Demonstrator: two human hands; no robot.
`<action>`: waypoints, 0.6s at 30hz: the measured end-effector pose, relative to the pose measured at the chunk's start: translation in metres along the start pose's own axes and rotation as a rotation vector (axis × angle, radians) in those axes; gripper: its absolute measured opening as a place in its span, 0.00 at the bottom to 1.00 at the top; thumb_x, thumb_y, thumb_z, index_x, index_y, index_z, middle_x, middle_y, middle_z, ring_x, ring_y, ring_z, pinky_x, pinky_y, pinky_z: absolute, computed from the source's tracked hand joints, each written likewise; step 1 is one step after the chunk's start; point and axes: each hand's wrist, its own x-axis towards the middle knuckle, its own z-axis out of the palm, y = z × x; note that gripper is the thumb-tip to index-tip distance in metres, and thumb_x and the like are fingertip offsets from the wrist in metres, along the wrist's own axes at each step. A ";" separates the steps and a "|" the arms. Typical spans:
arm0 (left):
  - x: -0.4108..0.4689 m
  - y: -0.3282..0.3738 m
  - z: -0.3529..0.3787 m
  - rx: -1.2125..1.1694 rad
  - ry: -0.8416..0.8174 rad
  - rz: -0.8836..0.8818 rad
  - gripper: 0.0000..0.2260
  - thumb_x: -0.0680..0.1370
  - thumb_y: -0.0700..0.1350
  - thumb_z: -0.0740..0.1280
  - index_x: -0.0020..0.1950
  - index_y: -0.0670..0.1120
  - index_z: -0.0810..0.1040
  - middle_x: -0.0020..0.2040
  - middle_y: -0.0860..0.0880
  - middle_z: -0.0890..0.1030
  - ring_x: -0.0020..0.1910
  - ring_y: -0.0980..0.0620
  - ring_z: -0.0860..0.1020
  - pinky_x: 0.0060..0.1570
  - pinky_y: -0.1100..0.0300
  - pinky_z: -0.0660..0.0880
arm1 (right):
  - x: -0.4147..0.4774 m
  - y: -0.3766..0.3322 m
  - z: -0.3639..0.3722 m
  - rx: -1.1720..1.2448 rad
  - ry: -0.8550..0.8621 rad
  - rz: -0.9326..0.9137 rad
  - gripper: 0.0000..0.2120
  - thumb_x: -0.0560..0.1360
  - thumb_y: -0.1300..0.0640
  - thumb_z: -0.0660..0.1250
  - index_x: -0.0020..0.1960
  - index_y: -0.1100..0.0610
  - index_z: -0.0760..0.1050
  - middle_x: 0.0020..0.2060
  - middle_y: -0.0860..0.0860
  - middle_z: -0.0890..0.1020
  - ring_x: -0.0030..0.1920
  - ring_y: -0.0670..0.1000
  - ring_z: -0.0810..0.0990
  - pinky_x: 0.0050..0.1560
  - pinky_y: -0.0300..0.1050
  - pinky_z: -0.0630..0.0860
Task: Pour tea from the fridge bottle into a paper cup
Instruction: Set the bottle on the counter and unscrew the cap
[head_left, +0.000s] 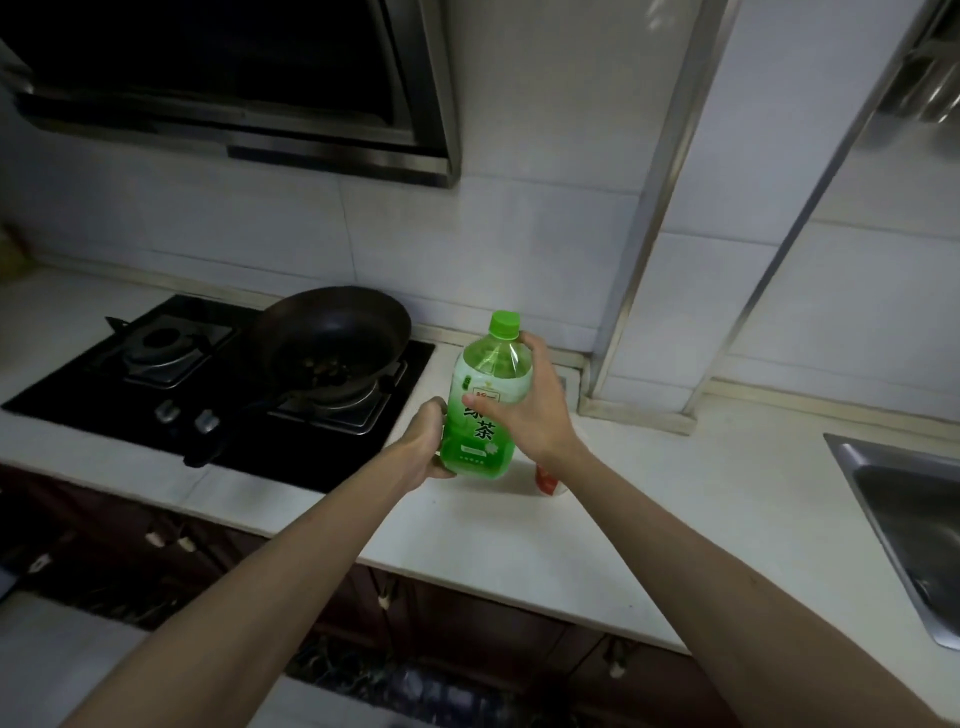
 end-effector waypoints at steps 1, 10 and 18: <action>0.008 -0.001 -0.004 0.009 -0.007 -0.012 0.16 0.81 0.46 0.49 0.43 0.45 0.74 0.39 0.43 0.79 0.40 0.46 0.77 0.54 0.46 0.76 | 0.002 0.005 0.005 -0.007 0.001 0.008 0.39 0.58 0.43 0.80 0.62 0.35 0.63 0.57 0.46 0.79 0.60 0.52 0.78 0.59 0.58 0.77; 0.078 -0.012 -0.029 0.028 -0.092 -0.139 0.16 0.81 0.44 0.50 0.43 0.43 0.75 0.39 0.42 0.78 0.38 0.46 0.77 0.41 0.55 0.76 | 0.020 0.048 0.047 -0.066 0.026 0.129 0.41 0.59 0.42 0.80 0.66 0.41 0.63 0.59 0.48 0.76 0.61 0.49 0.76 0.61 0.56 0.76; 0.124 -0.036 -0.028 0.075 -0.143 -0.224 0.16 0.80 0.44 0.51 0.41 0.44 0.75 0.38 0.42 0.79 0.38 0.47 0.77 0.43 0.56 0.75 | 0.016 0.080 0.060 -0.100 0.053 0.195 0.40 0.61 0.45 0.80 0.67 0.48 0.65 0.59 0.48 0.74 0.61 0.49 0.75 0.60 0.55 0.76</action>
